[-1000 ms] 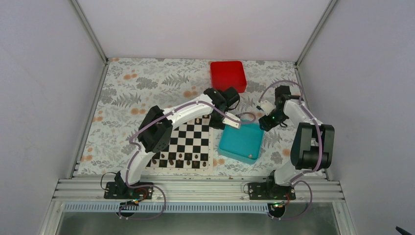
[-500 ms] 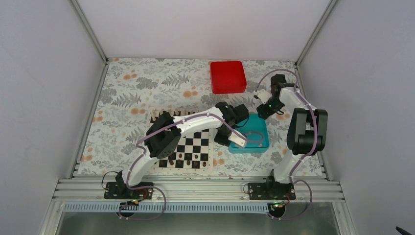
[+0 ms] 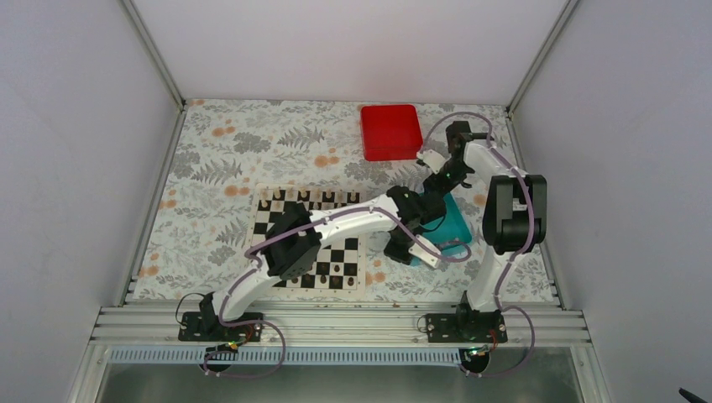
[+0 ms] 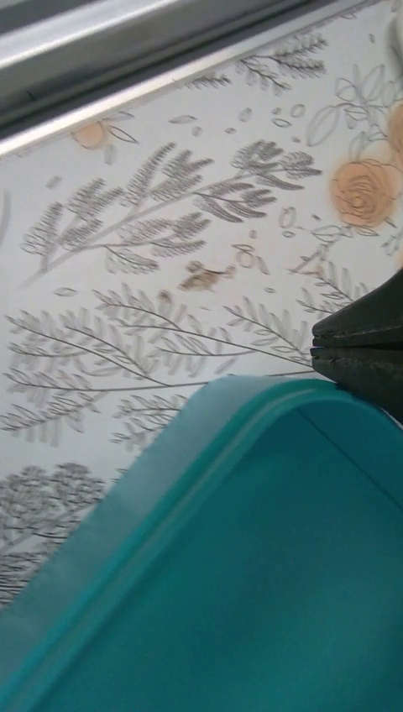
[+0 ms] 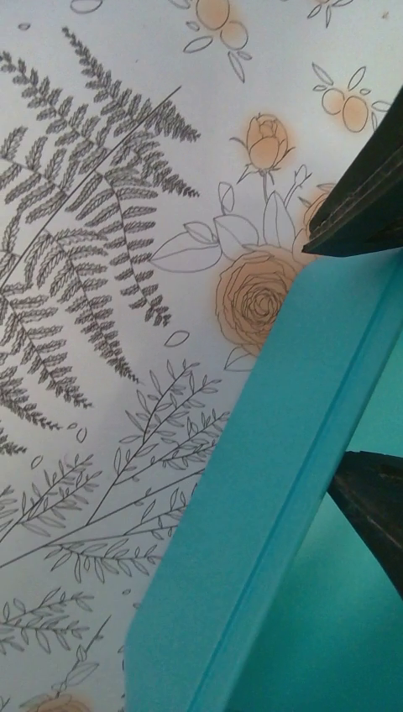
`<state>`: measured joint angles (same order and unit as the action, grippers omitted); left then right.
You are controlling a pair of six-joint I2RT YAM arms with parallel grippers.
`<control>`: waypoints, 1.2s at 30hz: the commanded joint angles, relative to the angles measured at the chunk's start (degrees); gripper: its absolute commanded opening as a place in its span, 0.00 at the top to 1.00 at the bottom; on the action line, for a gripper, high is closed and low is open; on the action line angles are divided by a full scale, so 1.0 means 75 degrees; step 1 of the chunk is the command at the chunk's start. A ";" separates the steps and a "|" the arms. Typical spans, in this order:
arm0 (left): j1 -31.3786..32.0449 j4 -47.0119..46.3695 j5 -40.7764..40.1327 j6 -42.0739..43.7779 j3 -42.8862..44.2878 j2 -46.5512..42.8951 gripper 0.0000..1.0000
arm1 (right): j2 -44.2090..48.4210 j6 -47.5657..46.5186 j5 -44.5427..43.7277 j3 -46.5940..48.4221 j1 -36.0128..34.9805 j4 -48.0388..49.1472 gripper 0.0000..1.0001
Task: Set up the chess pieces on the board
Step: Adjust the storage box at the center of the board.
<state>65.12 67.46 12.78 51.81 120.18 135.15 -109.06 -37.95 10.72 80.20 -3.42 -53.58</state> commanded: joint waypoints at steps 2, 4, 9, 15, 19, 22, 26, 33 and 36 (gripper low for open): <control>0.0292 0.0092 0.0404 -0.0027 0.0635 0.0446 0.98 | -0.0278 -0.0086 0.0540 0.0306 -0.0227 -0.0524 0.41; 0.0381 0.0125 0.0417 -0.0007 0.0775 0.0621 0.98 | -0.0182 0.0082 0.0226 0.0286 -0.0283 -0.0282 0.42; 0.0481 0.0158 0.0471 -0.0006 0.0842 0.0765 0.98 | 0.0536 0.0613 -0.0162 0.0388 -0.0161 0.0237 0.35; 0.0483 0.0187 0.0445 0.0029 0.0566 0.0608 0.98 | 0.0975 0.0732 -0.0298 0.0169 0.0109 -0.0019 0.33; 0.0500 0.0056 0.0285 -0.0004 -0.0223 0.0149 0.98 | 0.1313 0.0695 -0.0203 -0.0125 0.0503 -0.0074 0.33; 0.0544 -0.0292 -0.0189 -0.0064 -0.1325 -0.0499 0.98 | 0.1620 0.0648 -0.0177 -0.0439 0.0833 -0.0086 0.33; 0.0551 -0.0878 -0.0661 -0.0096 -0.2252 -0.1016 0.98 | 0.1767 0.0542 -0.0229 -0.0787 0.1148 -0.0008 0.32; 0.0551 -0.1110 -0.0987 -0.0196 -0.1873 -0.0608 0.98 | 0.1323 0.0743 -0.0478 -0.0764 0.1344 0.0236 0.94; 0.0548 -0.1275 -0.1239 -0.0176 -0.1819 -0.0526 0.98 | 0.1157 0.0651 -0.0471 -0.0709 0.1347 0.0201 0.96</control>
<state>68.86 60.20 6.04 50.94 104.73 129.93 -98.43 -33.12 7.77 74.06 6.11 -52.88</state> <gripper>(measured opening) 0.025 0.050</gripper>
